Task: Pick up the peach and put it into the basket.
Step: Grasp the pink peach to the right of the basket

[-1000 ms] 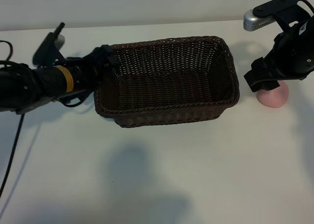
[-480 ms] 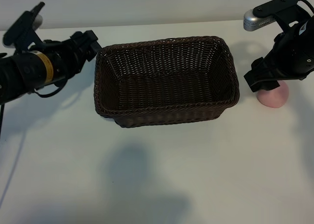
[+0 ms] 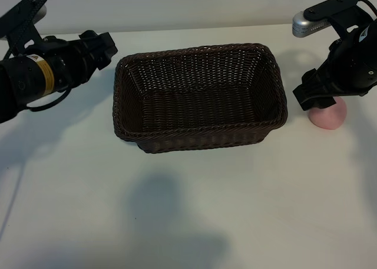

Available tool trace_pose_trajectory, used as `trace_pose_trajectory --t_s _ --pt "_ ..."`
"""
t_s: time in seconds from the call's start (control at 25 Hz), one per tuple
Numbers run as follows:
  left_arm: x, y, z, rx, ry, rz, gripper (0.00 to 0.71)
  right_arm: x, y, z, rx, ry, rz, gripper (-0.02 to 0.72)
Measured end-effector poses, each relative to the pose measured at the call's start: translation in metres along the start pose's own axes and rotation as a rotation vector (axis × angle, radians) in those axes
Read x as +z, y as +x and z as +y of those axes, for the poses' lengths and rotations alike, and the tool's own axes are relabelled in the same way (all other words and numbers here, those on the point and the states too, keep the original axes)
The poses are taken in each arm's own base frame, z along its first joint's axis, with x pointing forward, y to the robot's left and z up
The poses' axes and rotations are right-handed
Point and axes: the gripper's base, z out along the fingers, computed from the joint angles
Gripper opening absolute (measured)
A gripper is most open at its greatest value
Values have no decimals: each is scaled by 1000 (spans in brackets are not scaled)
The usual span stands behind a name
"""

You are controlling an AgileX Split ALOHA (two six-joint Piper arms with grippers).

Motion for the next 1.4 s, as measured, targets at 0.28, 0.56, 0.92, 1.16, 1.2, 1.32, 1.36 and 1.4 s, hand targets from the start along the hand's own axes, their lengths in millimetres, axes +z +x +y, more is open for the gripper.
trace_pose_trajectory --t_s 0.28,0.56,0.92,1.16,1.2,1.32,1.36,1.4 --pt "-17 -14 -13 115 14 -45 623 0 0 0 0 0 0 594" --pt "-25 -18 -18 208 27 -58 599 0 0 0 0 0 0 594" --pt "-28 -30 -28 182 64 -96 596 0 0 0 0 0 0 594" --pt "-35 -48 -28 75 136 -125 595 0 0 0 0 0 1 594" --pt "-37 -50 -28 82 141 -130 596 0 0 0 0 0 1 594" --pt "-42 -54 -30 168 137 -156 596 0 0 0 0 0 1 594" --pt "-45 -55 -31 211 132 -170 596 0 0 0 0 0 1 594" --pt "-49 -57 -32 247 126 -187 596 0 0 0 0 0 1 594"
